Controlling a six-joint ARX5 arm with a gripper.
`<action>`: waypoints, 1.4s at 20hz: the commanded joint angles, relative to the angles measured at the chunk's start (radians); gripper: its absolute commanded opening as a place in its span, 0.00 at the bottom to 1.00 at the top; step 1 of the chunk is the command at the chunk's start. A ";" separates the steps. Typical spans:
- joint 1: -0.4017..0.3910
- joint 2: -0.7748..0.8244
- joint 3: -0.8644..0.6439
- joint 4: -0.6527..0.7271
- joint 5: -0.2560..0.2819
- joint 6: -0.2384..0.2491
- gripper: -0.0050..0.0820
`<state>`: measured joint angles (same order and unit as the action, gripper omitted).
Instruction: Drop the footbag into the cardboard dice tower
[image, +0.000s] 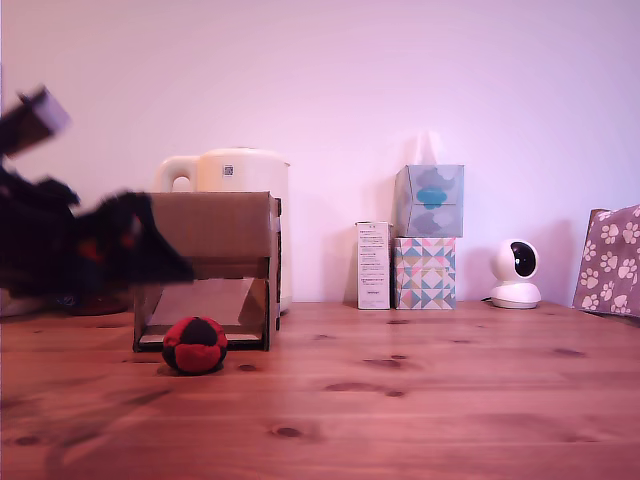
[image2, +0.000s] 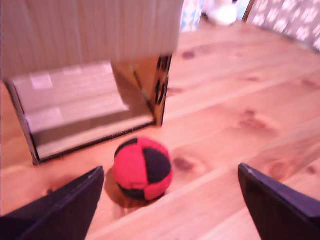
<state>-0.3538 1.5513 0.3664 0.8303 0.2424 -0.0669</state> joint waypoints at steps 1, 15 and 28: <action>-0.003 0.050 0.036 0.016 -0.009 0.024 0.95; -0.003 0.312 0.328 -0.263 -0.008 0.076 0.32; -0.003 -0.158 0.328 -0.680 0.037 0.075 0.18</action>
<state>-0.3538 1.3922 0.7040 0.1753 0.2768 0.0044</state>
